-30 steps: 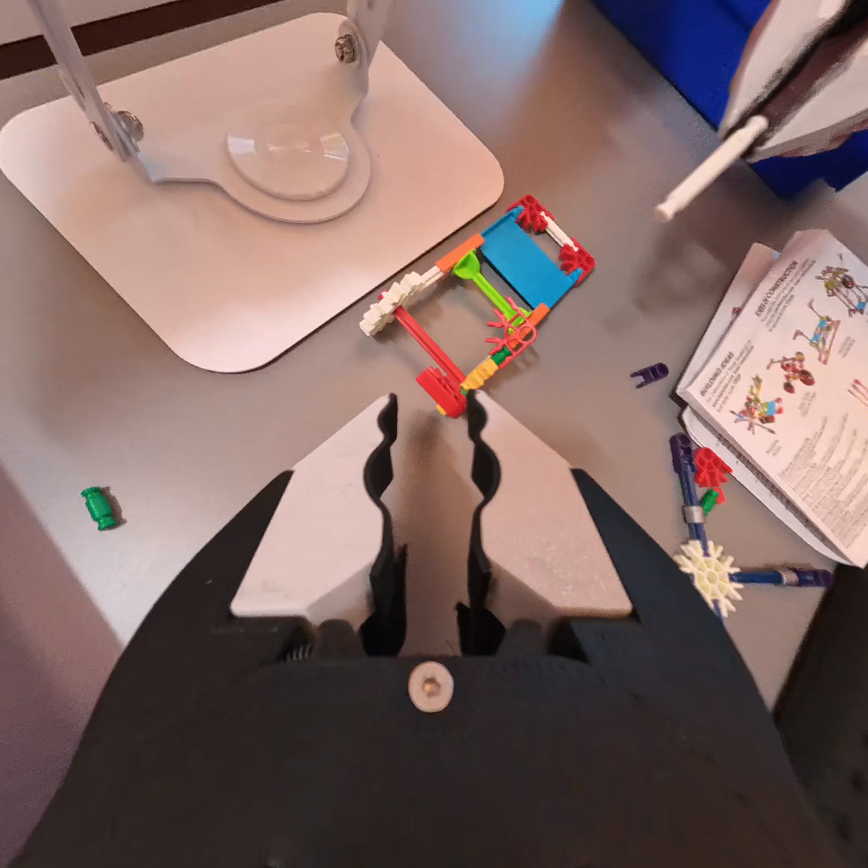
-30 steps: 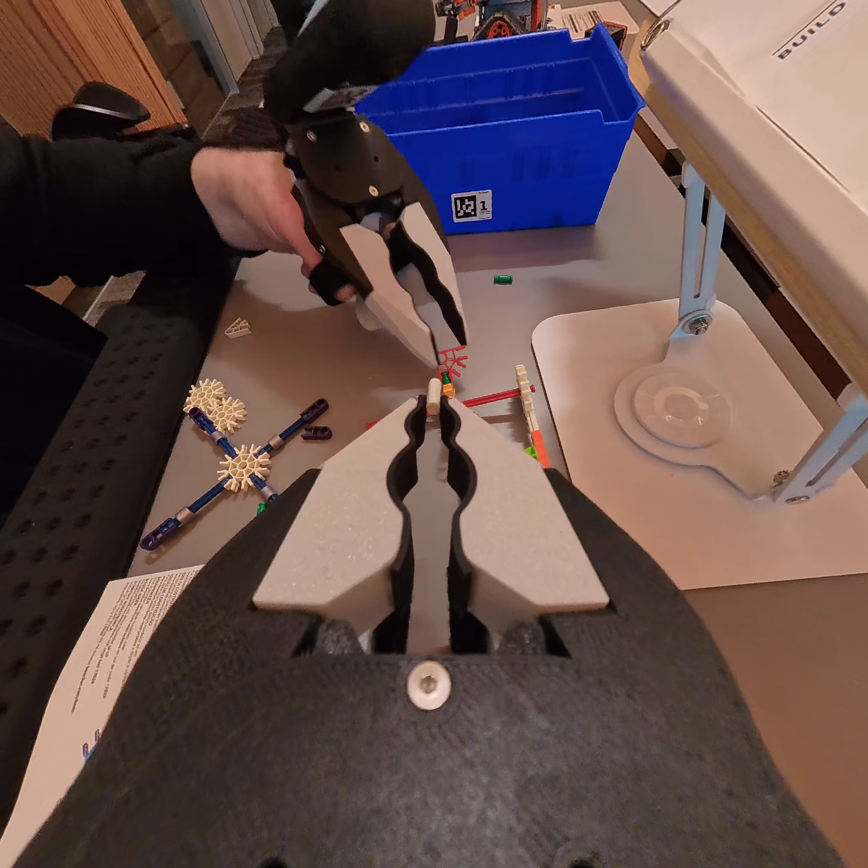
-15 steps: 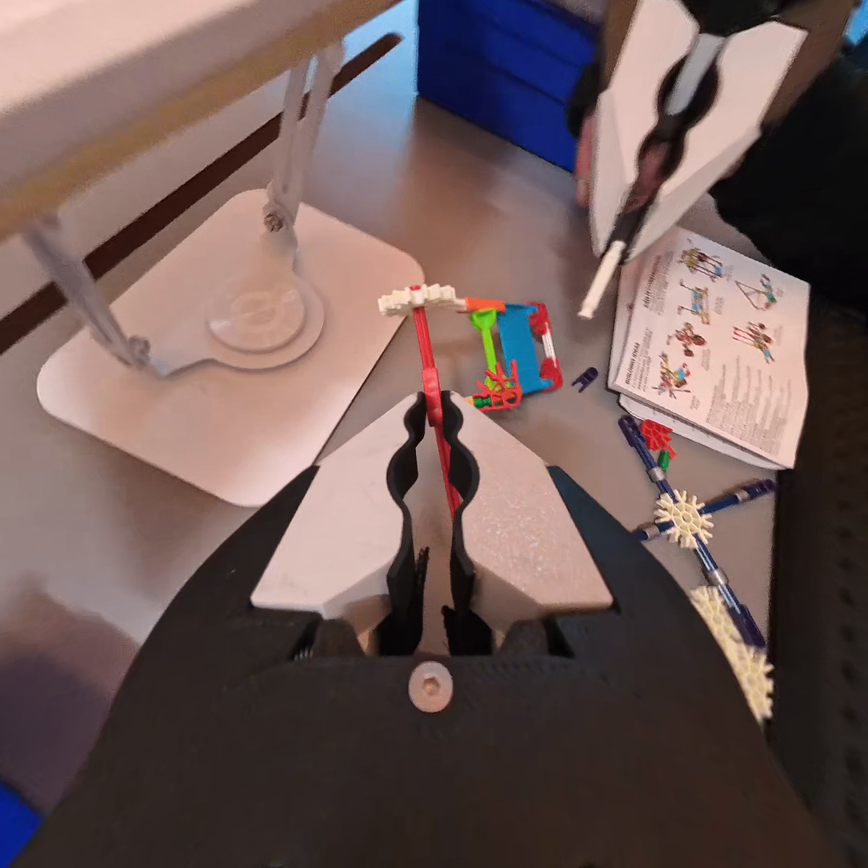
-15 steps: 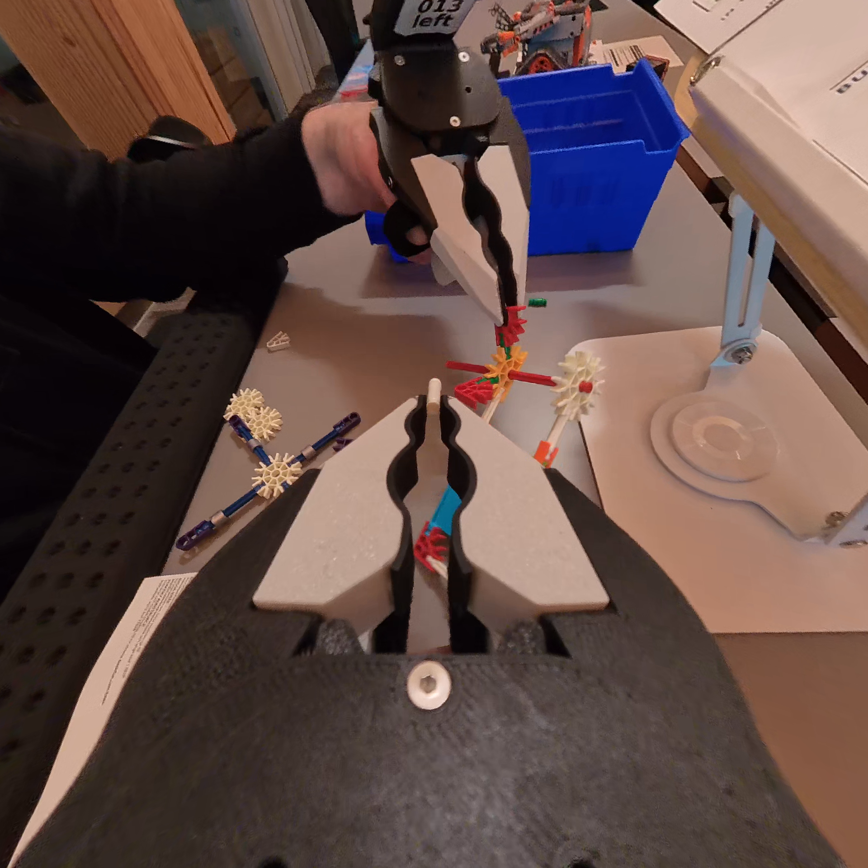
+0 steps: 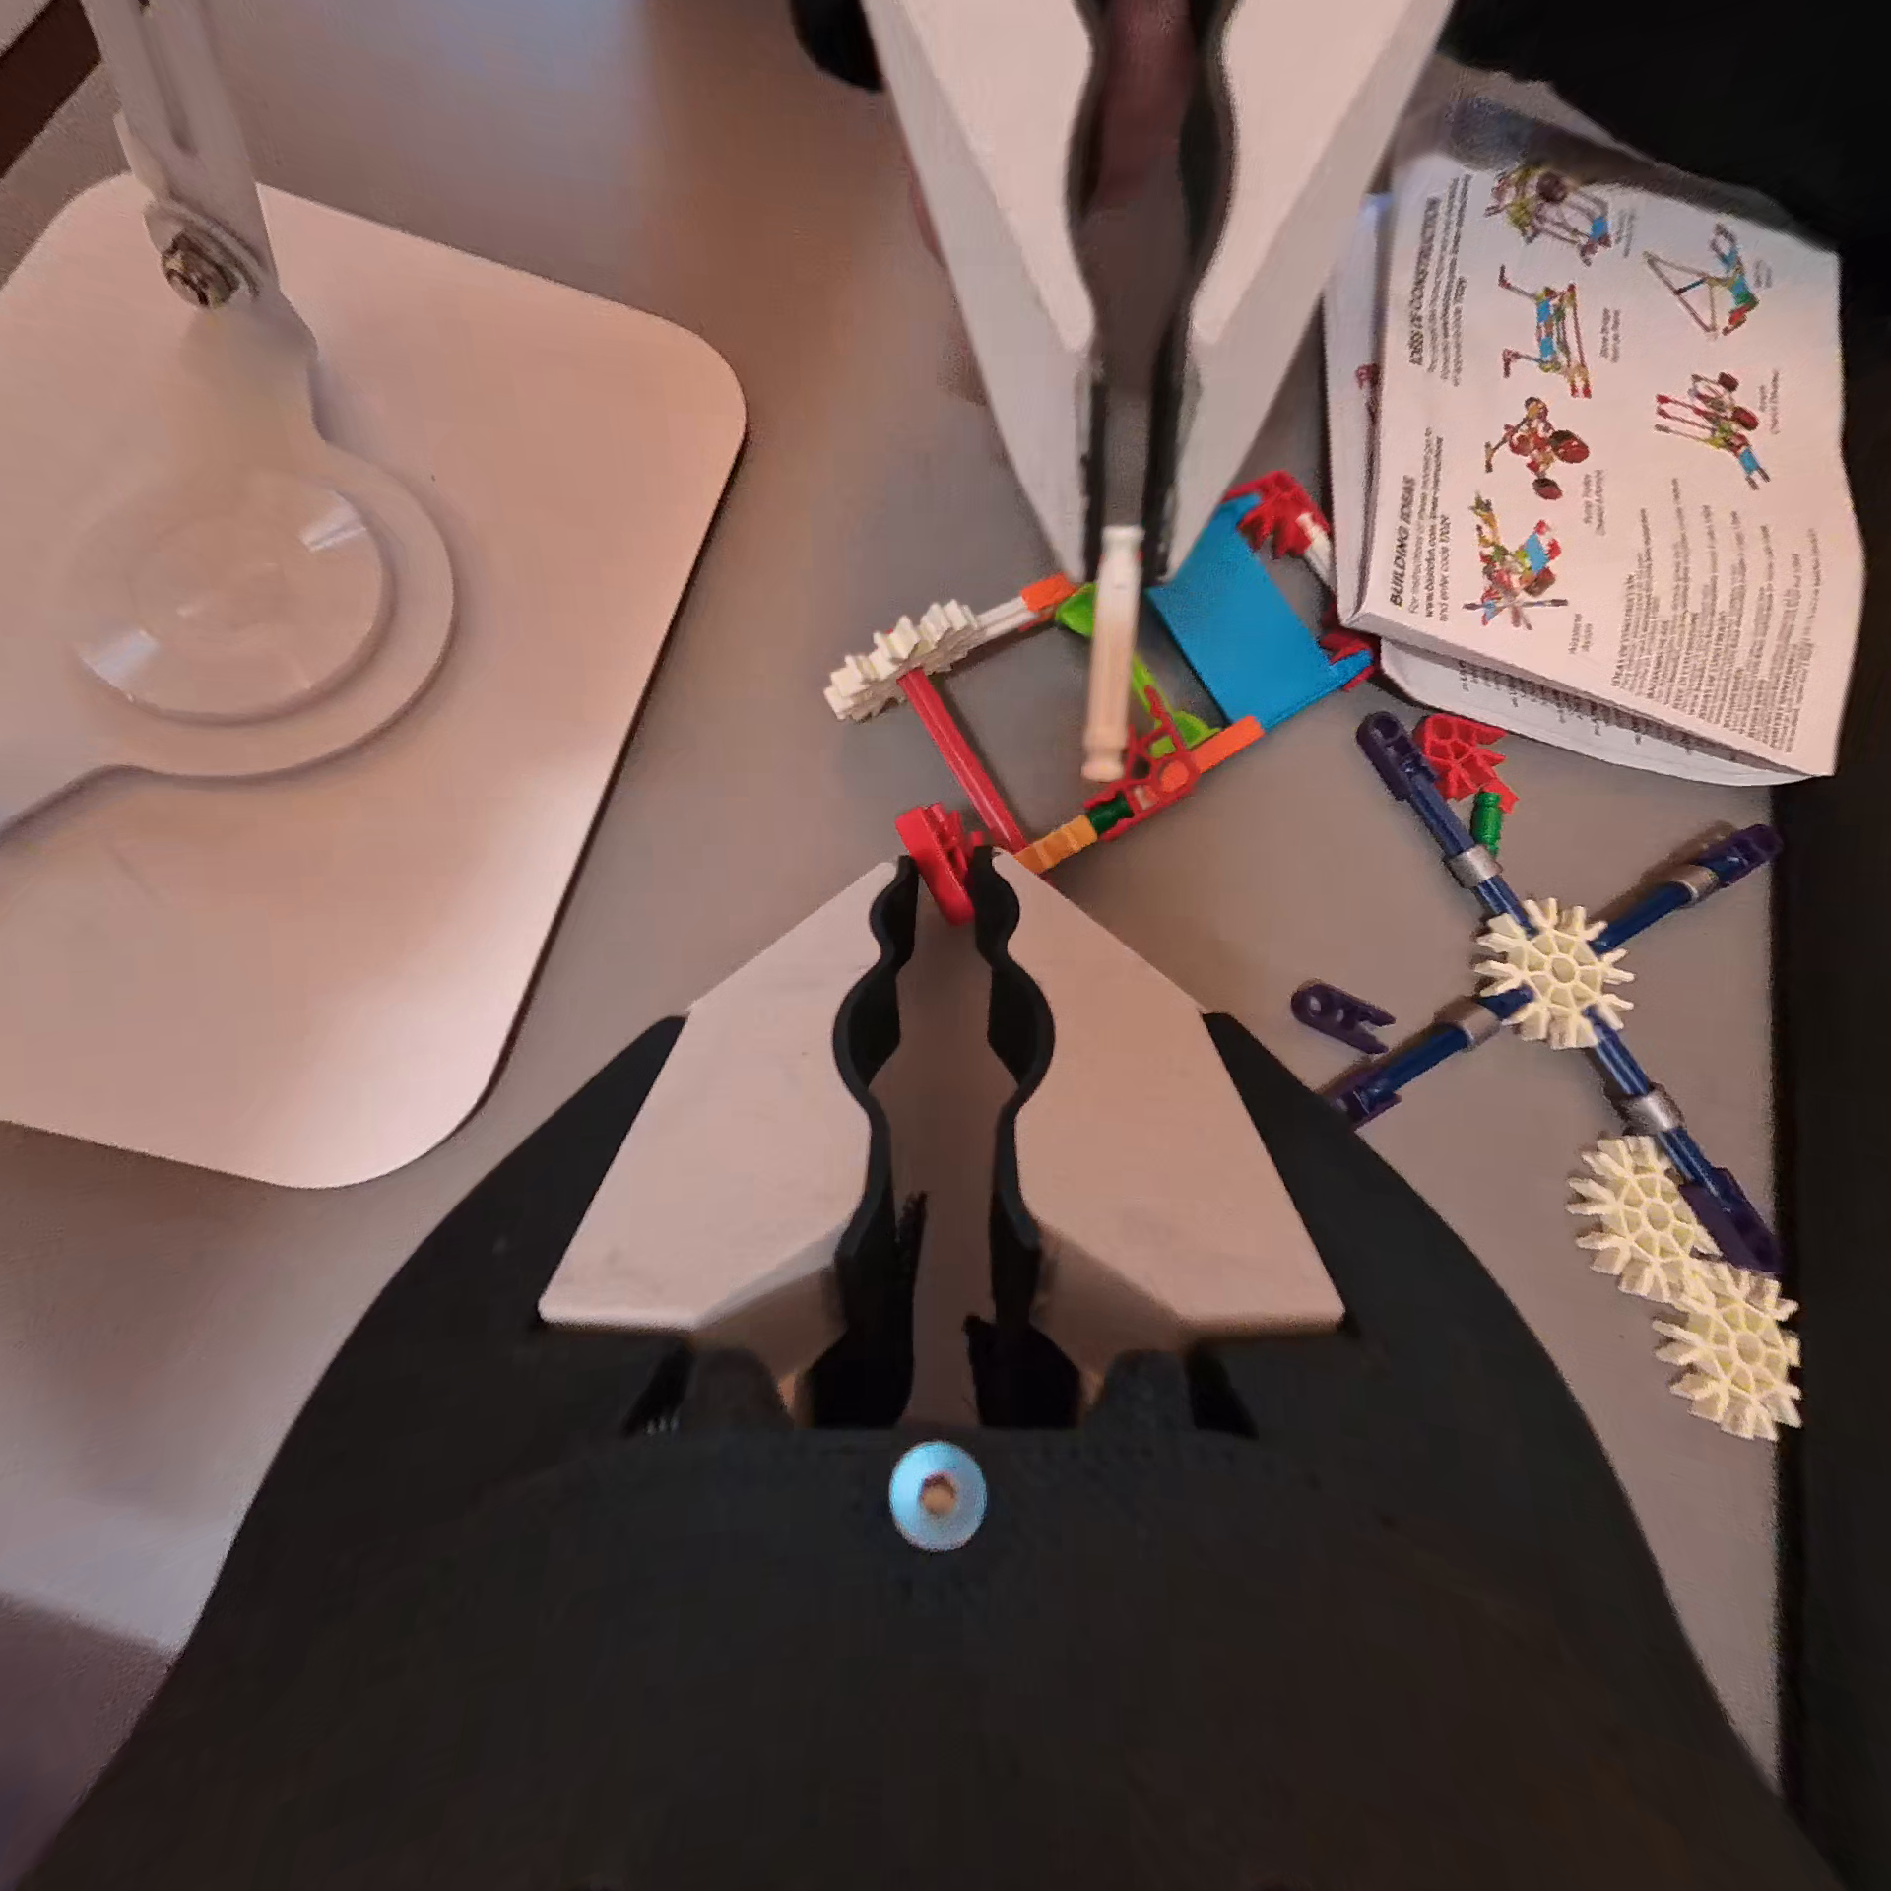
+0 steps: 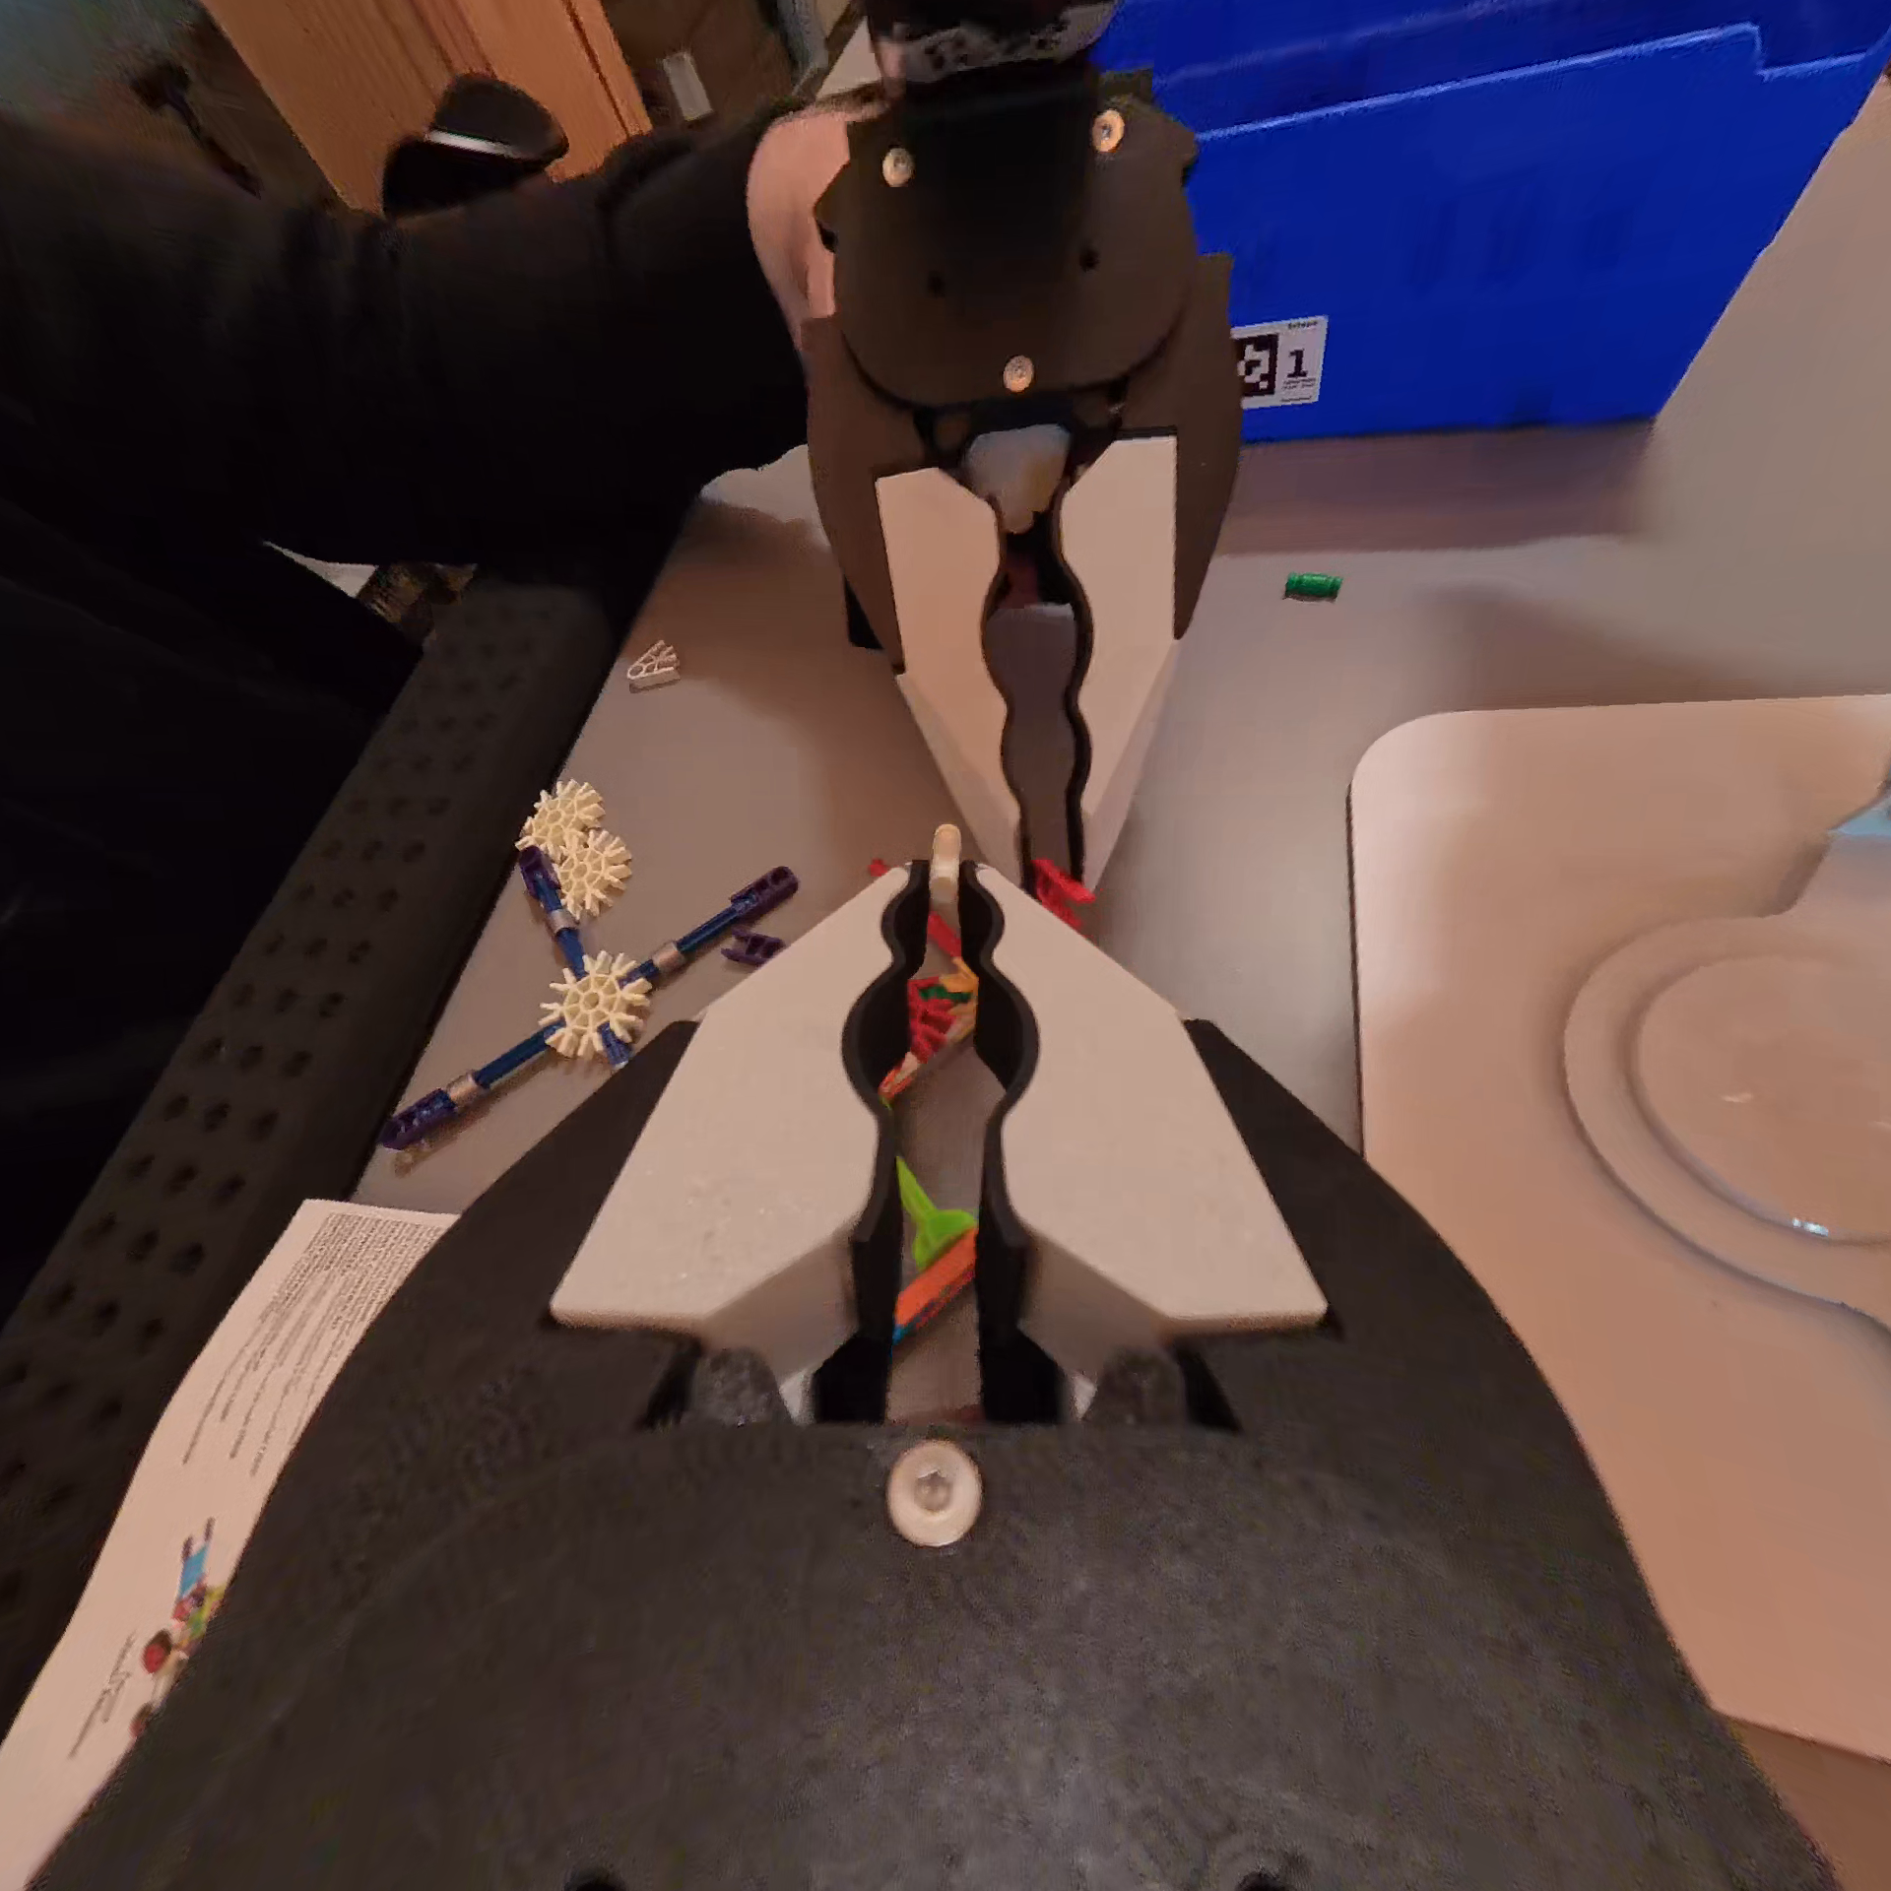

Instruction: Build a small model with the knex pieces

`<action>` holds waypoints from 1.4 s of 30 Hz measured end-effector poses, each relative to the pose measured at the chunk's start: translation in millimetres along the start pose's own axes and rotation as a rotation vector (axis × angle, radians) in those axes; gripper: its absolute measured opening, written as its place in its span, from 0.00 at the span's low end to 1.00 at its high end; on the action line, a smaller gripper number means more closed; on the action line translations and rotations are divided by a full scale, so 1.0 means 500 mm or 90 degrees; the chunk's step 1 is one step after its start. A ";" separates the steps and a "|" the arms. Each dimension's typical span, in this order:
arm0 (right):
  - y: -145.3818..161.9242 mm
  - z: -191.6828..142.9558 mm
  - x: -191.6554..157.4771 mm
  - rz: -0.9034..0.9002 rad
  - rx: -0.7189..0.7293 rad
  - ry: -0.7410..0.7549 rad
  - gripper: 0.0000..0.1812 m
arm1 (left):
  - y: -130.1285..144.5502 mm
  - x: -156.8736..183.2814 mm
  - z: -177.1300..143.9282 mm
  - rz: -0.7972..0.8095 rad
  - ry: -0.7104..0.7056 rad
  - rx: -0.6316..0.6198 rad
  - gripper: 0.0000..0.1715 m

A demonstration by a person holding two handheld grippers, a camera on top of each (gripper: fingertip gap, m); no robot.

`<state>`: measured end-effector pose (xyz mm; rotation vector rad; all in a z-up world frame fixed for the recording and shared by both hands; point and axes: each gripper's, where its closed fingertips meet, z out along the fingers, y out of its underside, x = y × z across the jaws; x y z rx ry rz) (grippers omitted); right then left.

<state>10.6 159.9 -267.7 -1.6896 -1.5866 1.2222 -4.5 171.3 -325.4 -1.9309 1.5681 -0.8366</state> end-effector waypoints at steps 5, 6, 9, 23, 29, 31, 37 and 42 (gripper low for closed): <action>0.026 0.001 0.031 0.028 0.013 -0.030 0.02 | -0.004 -0.004 0.000 -0.032 0.002 0.017 0.07; 0.034 0.002 0.036 0.032 0.015 -0.026 0.02 | -0.002 -0.004 0.001 -0.042 0.003 0.013 0.08; 0.051 0.009 0.046 0.054 0.033 -0.034 0.02 | -0.001 0.004 0.003 -0.059 0.023 0.016 0.12; 0.048 0.015 0.050 0.044 0.049 -0.024 0.01 | -0.009 -0.002 0.010 -0.067 -0.013 0.019 0.06; 0.050 0.007 0.055 0.051 0.047 -0.016 0.02 | -0.020 -0.004 0.004 -0.066 -0.021 0.032 0.08; 0.055 0.009 0.060 0.053 0.043 -0.014 0.02 | -0.018 -0.006 0.005 -0.068 -0.022 0.030 0.08; 0.053 0.014 0.057 0.052 0.046 -0.021 0.02 | -0.014 -0.006 0.012 -0.071 -0.023 0.021 0.07; 0.053 0.021 0.053 0.052 0.045 -0.029 0.02 | -0.011 -0.003 0.013 -0.074 -0.018 0.016 0.06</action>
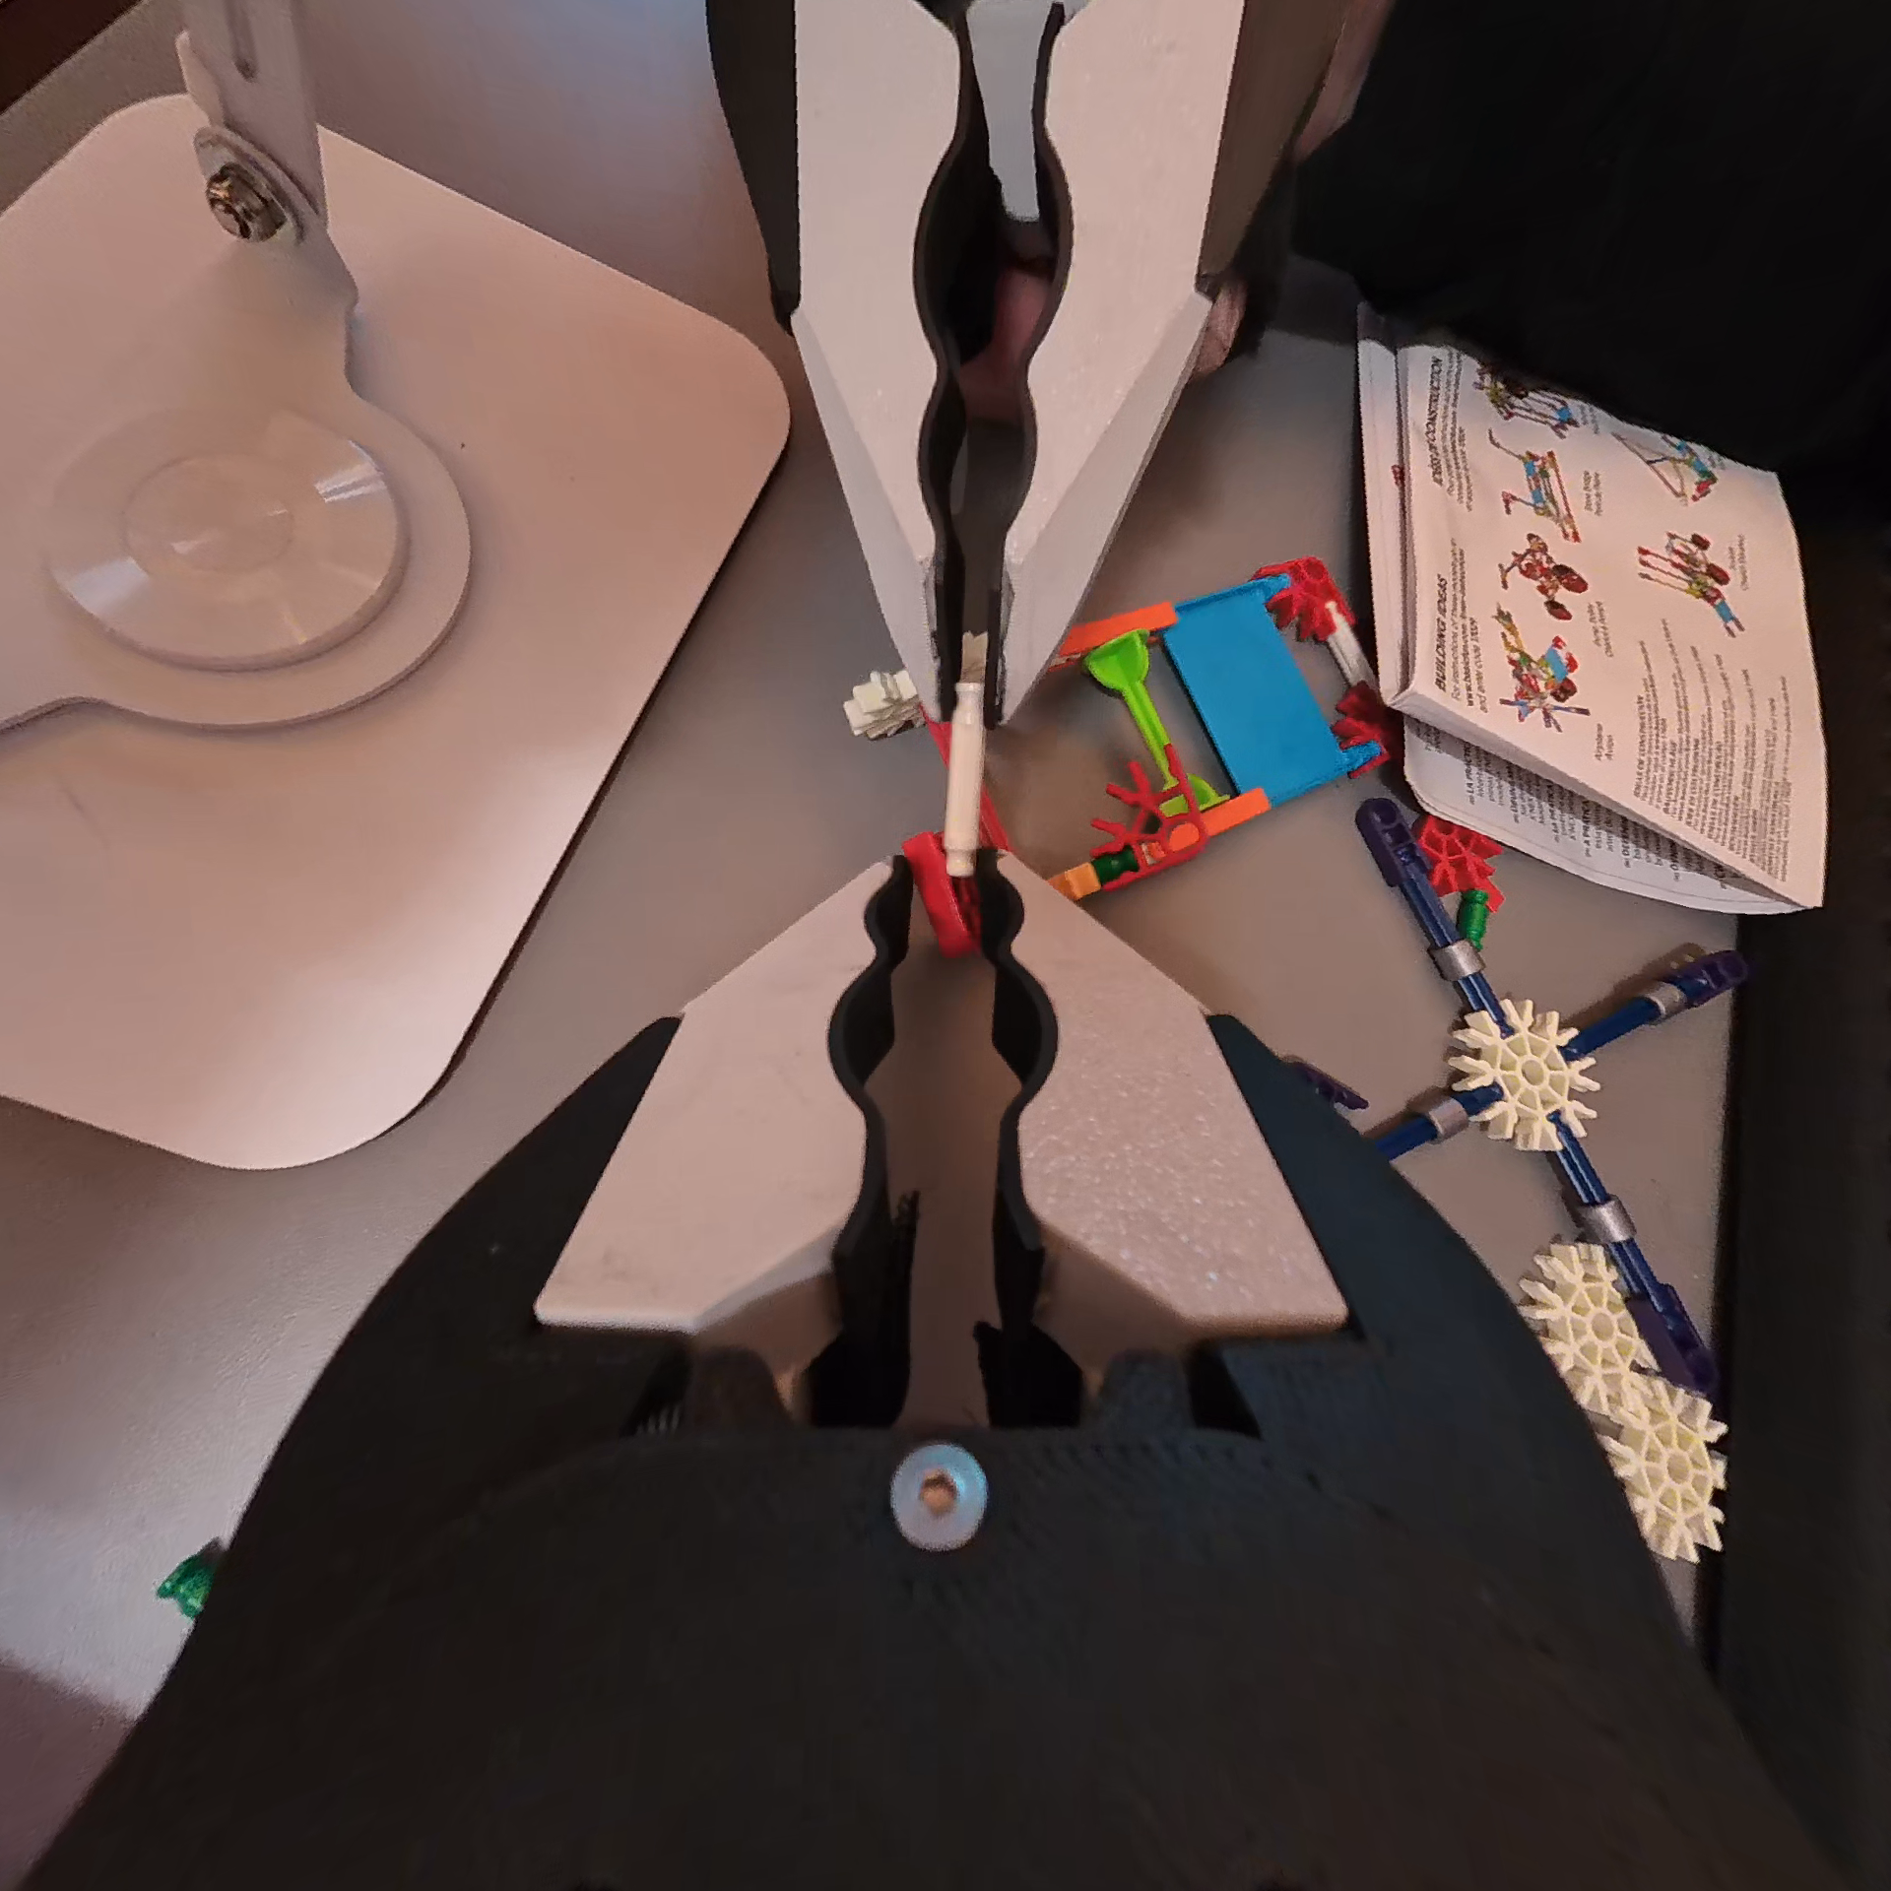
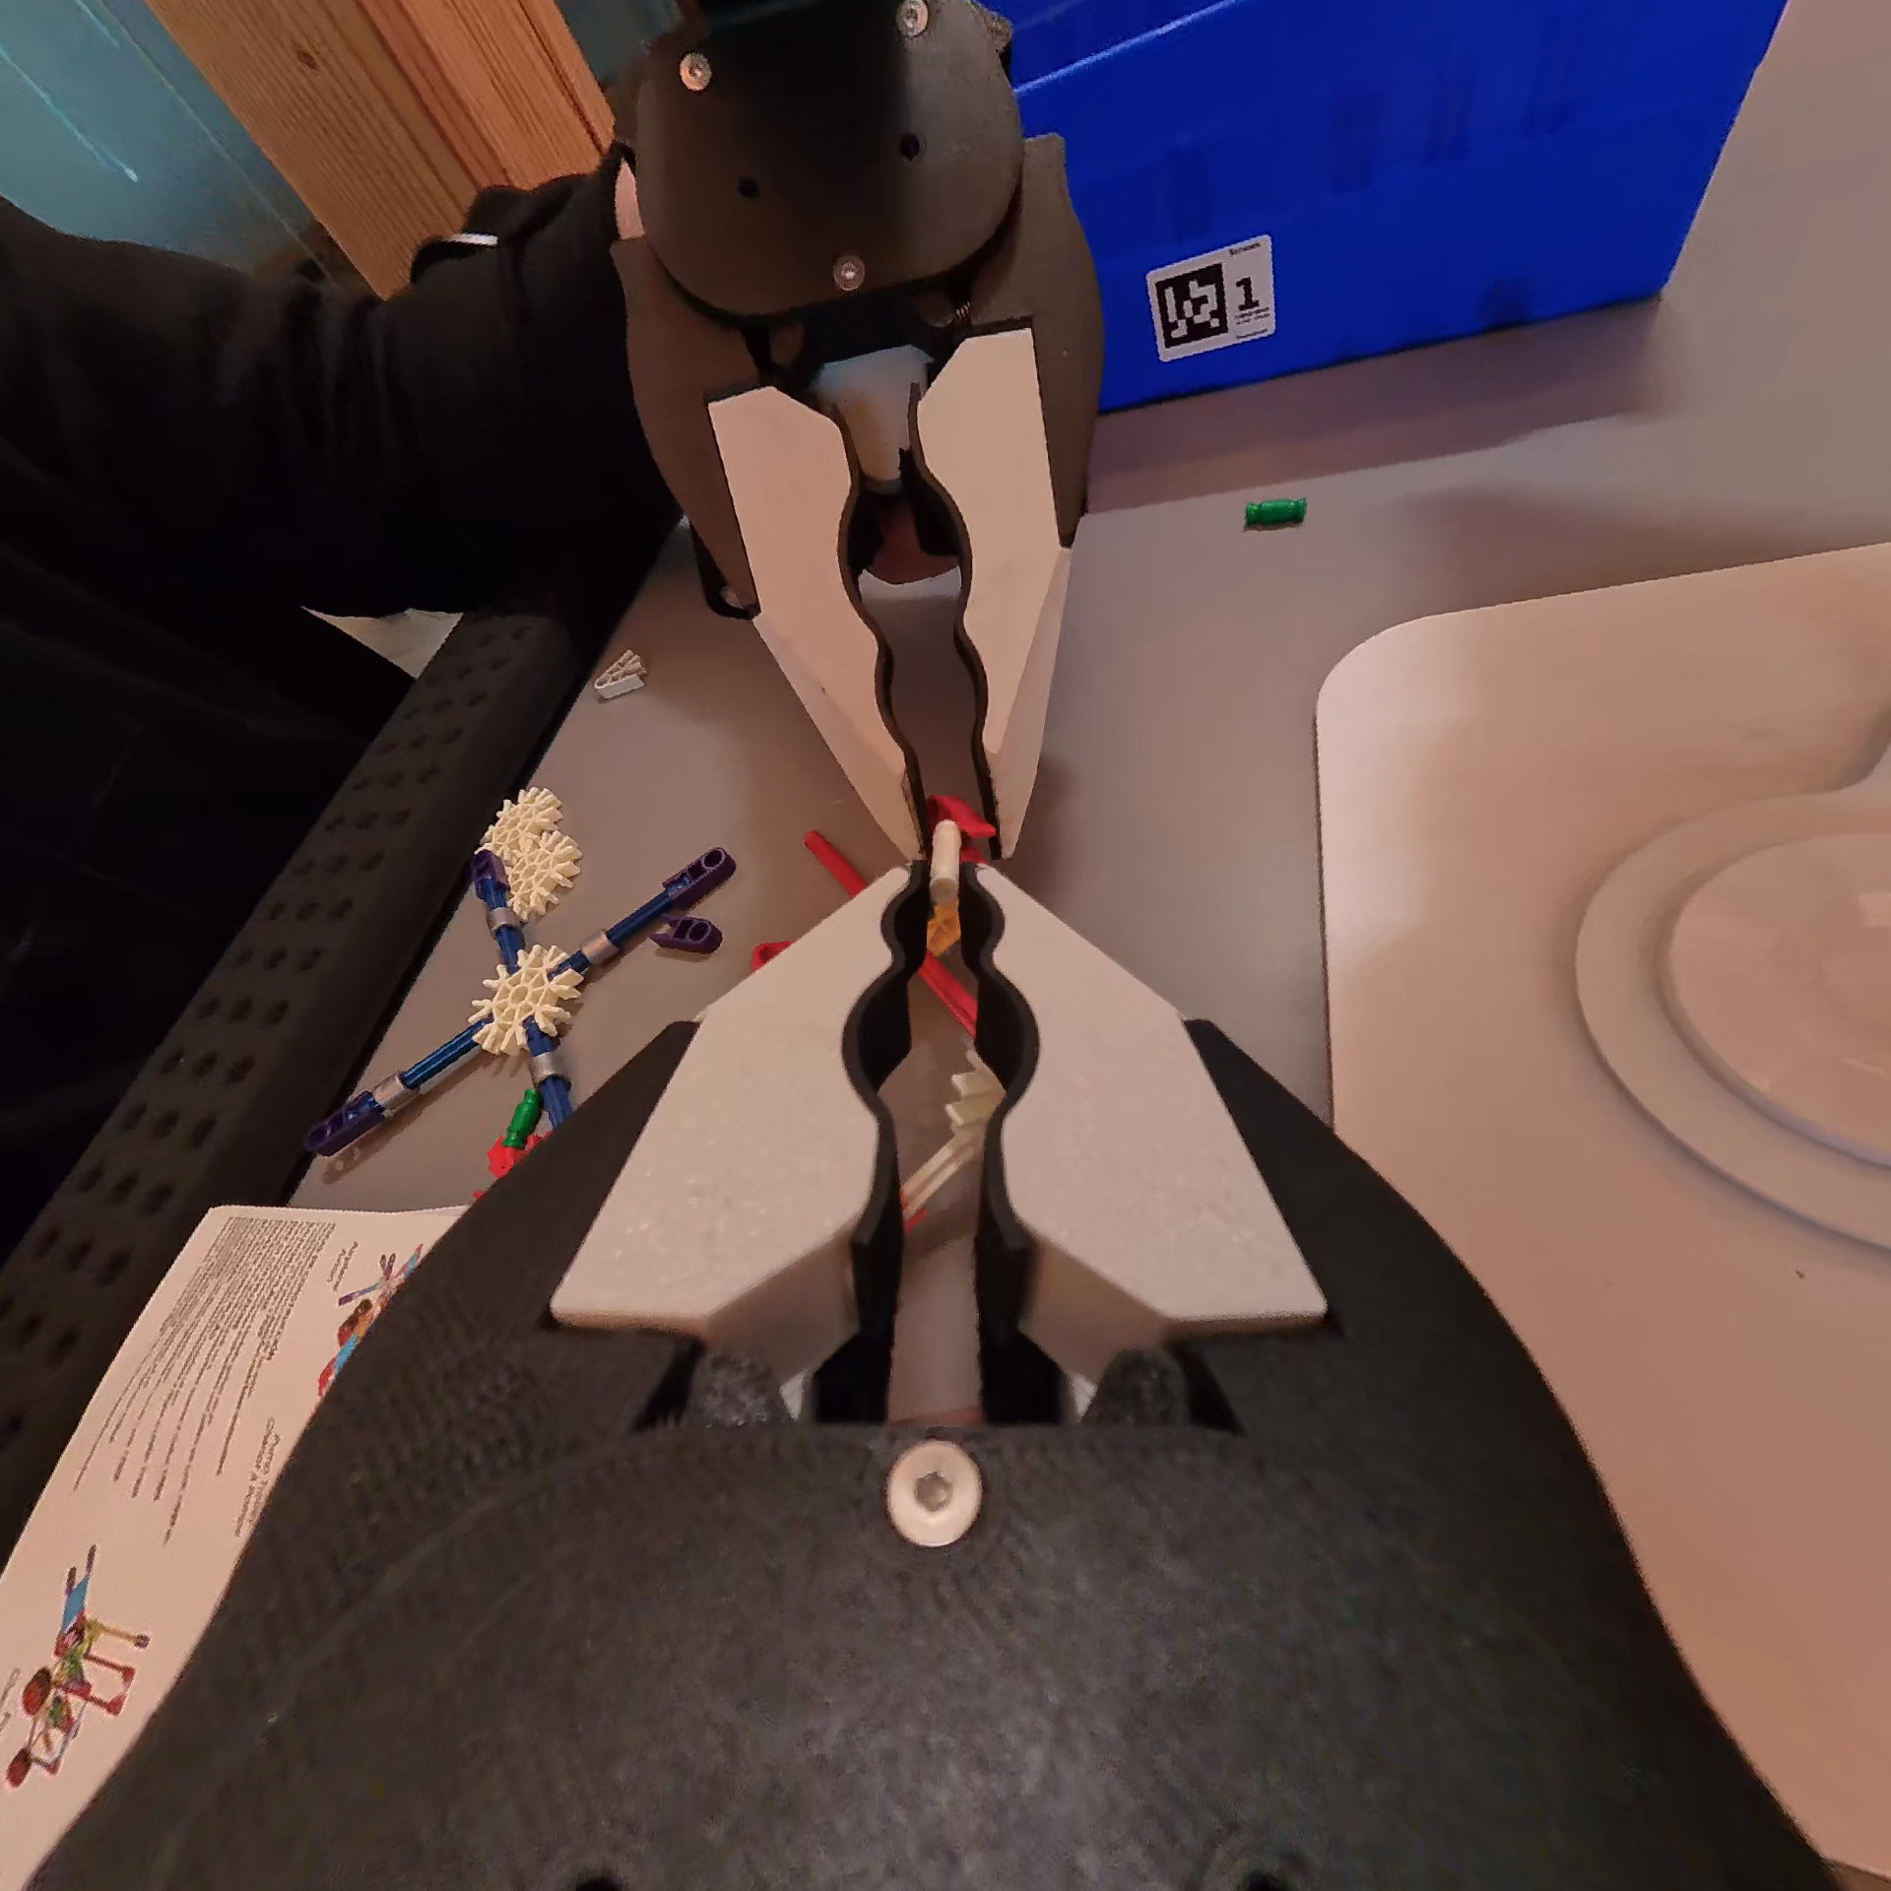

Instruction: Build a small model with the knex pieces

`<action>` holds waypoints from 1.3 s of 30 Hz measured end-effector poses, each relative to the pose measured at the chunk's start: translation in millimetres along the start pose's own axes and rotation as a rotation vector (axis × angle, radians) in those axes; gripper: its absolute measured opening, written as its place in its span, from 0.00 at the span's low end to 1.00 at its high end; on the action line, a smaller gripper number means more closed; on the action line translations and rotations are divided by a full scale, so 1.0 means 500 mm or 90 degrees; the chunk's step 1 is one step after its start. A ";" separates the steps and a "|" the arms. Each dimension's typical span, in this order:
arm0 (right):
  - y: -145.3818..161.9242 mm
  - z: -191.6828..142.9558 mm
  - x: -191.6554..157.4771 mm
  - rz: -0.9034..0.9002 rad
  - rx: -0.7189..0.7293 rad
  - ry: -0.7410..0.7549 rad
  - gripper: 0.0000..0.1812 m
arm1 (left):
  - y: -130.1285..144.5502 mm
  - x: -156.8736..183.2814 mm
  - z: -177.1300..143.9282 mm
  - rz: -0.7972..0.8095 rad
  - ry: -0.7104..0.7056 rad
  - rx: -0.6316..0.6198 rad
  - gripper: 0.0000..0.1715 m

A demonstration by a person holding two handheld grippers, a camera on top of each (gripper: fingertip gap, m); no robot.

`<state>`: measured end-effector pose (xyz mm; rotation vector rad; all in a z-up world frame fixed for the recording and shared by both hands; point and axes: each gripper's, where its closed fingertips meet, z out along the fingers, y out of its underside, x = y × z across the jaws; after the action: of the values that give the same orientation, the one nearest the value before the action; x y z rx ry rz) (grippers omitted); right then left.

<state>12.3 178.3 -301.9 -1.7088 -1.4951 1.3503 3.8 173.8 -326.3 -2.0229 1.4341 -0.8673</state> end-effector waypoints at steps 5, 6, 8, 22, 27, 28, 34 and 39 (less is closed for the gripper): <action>0.001 -0.001 0.004 -0.002 -0.003 0.010 0.02 | -0.001 -0.002 -0.001 0.009 -0.006 0.001 0.05; 0.001 -0.001 0.006 -0.002 -0.004 0.017 0.02 | -0.002 -0.004 -0.001 0.011 -0.009 0.004 0.05; 0.002 -0.003 0.020 -0.004 -0.009 0.048 0.02 | -0.005 -0.005 -0.001 0.021 -0.014 0.011 0.05; -0.034 0.000 -0.036 -0.279 -0.148 0.196 0.07 | -0.053 0.032 -0.023 0.197 -0.100 0.030 0.05; -0.036 -0.005 -0.066 -0.244 -0.112 0.122 0.06 | -0.064 0.058 -0.030 0.271 -0.103 0.040 0.05; -0.034 -0.005 -0.075 -0.244 -0.113 0.105 0.06 | -0.065 0.067 -0.030 0.292 -0.101 0.040 0.05; -0.026 -0.007 -0.091 -0.237 -0.103 0.055 0.04 | -0.064 0.085 -0.026 0.336 -0.114 0.033 0.04; -0.019 0.000 -0.086 -0.249 -0.099 0.048 0.03 | -0.058 0.080 -0.021 0.306 -0.127 0.048 0.04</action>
<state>11.9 140.8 -278.7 -1.4347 -1.8133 0.9786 23.6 144.4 -290.5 -1.5562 1.6421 -0.4902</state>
